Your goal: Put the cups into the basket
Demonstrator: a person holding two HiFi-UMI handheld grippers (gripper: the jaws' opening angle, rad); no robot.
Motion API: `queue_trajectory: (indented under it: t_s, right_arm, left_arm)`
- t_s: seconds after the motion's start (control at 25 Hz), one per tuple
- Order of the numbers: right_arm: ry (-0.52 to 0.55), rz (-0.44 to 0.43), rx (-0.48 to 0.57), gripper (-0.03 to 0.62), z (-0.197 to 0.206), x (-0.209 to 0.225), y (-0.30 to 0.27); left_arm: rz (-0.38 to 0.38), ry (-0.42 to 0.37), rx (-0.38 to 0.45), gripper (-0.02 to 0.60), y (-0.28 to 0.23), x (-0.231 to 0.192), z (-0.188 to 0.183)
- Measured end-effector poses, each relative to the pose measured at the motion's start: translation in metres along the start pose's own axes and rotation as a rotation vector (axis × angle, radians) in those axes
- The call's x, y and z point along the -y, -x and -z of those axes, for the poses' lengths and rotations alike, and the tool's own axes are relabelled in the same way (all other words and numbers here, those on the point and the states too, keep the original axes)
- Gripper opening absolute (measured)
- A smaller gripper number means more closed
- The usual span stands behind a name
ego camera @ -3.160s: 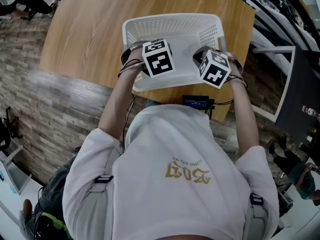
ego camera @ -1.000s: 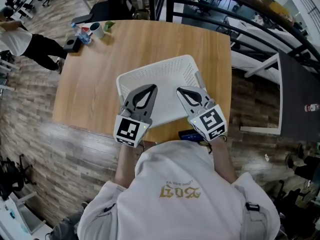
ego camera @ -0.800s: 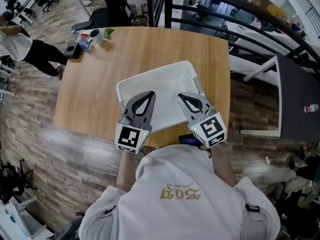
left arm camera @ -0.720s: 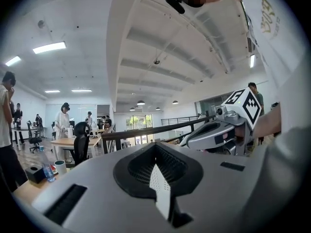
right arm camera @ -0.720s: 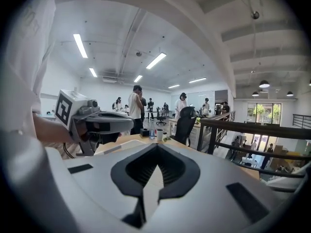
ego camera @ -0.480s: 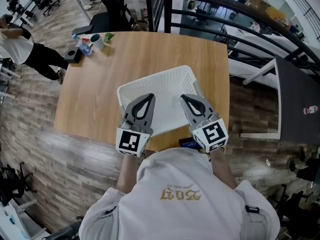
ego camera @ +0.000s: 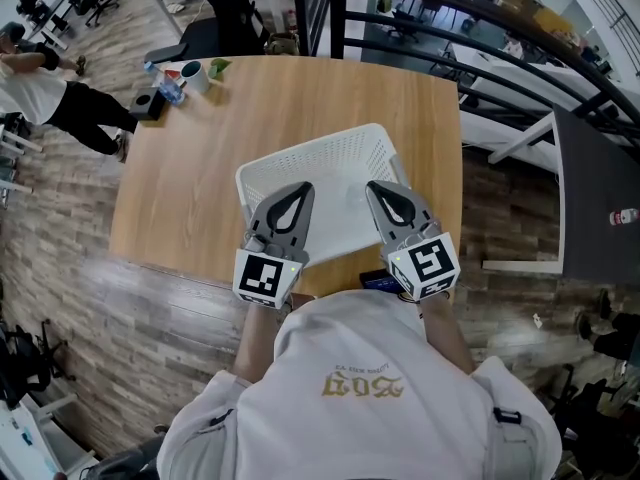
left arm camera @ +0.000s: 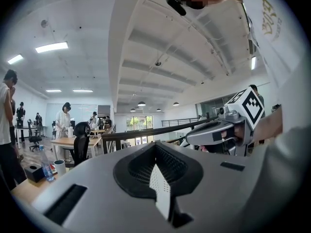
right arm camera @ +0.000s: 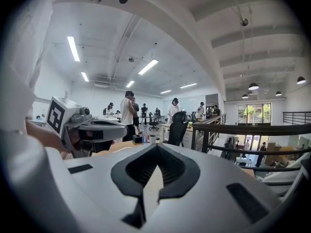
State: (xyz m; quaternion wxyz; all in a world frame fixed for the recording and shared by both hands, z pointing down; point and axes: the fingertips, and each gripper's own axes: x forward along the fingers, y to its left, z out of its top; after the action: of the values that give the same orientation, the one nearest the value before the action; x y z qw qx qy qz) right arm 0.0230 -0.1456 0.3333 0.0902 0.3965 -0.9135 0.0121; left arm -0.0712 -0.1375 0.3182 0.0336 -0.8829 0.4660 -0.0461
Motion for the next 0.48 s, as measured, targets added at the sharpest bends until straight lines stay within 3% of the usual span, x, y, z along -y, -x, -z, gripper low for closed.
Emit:
queue_trajectory:
  t_s: [0.48]
  right_arm:
    - [-0.013,-0.021,-0.017,0.009,0.0026,-0.0017,0.0011]
  left_arm:
    - [0.020,-0.018,-0.009,0.006,-0.0009,0.0061,-0.0033]
